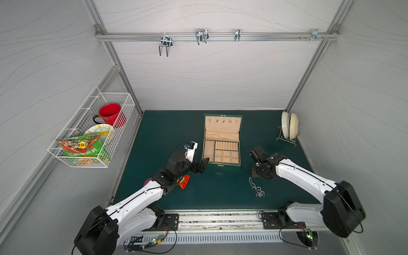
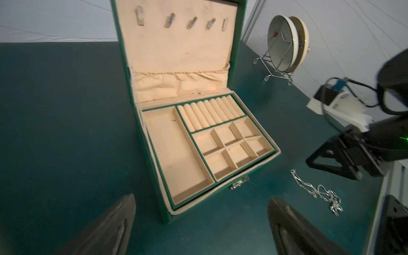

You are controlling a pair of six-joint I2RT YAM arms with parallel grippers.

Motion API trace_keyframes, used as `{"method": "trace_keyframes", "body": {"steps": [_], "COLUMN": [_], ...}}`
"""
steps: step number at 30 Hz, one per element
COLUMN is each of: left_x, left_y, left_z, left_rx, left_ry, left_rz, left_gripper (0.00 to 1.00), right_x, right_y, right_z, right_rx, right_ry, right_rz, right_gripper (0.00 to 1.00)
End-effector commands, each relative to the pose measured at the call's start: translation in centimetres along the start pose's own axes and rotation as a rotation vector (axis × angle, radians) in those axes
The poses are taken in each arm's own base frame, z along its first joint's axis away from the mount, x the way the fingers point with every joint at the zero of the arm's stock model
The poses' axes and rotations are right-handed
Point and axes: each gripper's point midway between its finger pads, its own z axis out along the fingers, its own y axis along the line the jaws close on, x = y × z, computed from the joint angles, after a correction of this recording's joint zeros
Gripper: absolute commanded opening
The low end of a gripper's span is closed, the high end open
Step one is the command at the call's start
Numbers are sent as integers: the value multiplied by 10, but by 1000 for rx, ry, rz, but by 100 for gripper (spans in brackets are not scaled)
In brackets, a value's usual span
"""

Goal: Put jewelry chain into jewelry box
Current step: Pick up the necklace from the center of the board.

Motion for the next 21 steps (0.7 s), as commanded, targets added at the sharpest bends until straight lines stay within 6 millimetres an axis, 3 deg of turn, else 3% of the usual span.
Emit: {"method": "trace_keyframes", "body": {"steps": [1, 5, 14, 17, 20, 21], "left_x": [-2, 1, 5, 8, 9, 9], "left_y": [-9, -9, -13, -17, -27, -33], "left_z": [0, -1, 0, 0, 2, 3], "left_rx": [40, 32, 54, 73, 125, 155], "left_ry": [-7, 1, 6, 9, 5, 3], "left_rz": [17, 34, 46, 59, 70, 77], "left_gripper": [98, 98, 98, 98, 98, 98], "right_x": [8, 6, 14, 18, 17, 15], "right_y": [14, 28, 22, 21, 24, 25], "right_z": [11, 21, 45, 53, 54, 52], "right_rx": [-50, -94, -19, -1, -24, -33], "right_ry": [49, 72, 125, 143, 128, 111], "right_rz": [-13, -1, 10, 17, 28, 30], "right_gripper": [57, 52, 34, 20, 0, 0]}}
